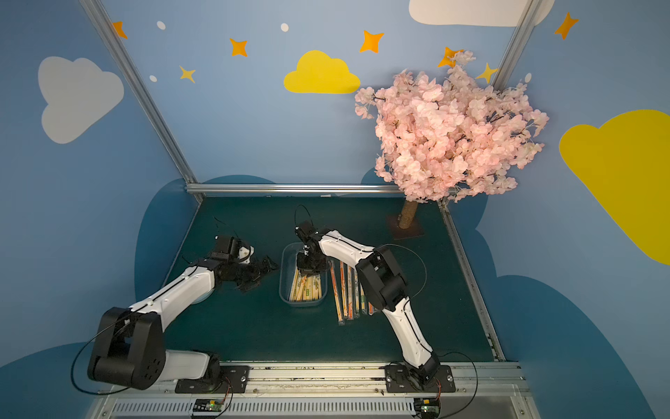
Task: Take the paired disposable chopsticks out of the storage box
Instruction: Pick up the paired disposable chopsticks from the storage box.
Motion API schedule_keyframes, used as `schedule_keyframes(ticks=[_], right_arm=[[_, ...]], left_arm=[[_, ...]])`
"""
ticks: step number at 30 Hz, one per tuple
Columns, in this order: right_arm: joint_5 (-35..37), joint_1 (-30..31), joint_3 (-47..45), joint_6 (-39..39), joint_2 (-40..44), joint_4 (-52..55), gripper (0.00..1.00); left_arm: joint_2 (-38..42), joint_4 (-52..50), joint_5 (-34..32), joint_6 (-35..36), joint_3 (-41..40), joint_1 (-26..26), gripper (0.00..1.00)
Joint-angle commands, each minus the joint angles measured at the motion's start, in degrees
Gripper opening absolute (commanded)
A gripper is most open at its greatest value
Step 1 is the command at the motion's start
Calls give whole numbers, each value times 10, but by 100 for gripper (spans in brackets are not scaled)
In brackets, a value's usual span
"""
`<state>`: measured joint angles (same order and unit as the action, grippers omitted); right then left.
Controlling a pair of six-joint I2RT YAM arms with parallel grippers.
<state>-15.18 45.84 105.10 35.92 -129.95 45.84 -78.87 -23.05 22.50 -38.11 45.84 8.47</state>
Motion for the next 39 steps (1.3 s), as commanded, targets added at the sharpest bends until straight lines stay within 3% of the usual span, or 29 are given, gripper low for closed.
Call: schedule_keyframes(ticks=[1, 5, 18, 22, 31, 36, 39], right_arm=[[-5, -2, 12, -2, -3, 15, 14], [-5, -3, 4, -2, 15, 15, 7], [10, -13, -44, -3, 114, 3, 0], [-5, -19, -54, -6, 118, -13, 3], [-26, -26, -77, 6, 94, -42, 18], [-20, -27, -86, 2, 92, -43, 3], [-16, -28, -92, 2, 98, -44, 0]], left_arm=[[-2, 1, 9, 6, -7, -3, 100], [-1, 1, 9, 5, -8, -3, 100], [6, -6, 13, 13, -3, -4, 100], [6, -8, 15, 14, -1, -3, 100], [13, -10, 14, 14, -2, -4, 100], [14, -10, 15, 14, -2, -4, 100], [14, -9, 15, 13, -2, -4, 100]])
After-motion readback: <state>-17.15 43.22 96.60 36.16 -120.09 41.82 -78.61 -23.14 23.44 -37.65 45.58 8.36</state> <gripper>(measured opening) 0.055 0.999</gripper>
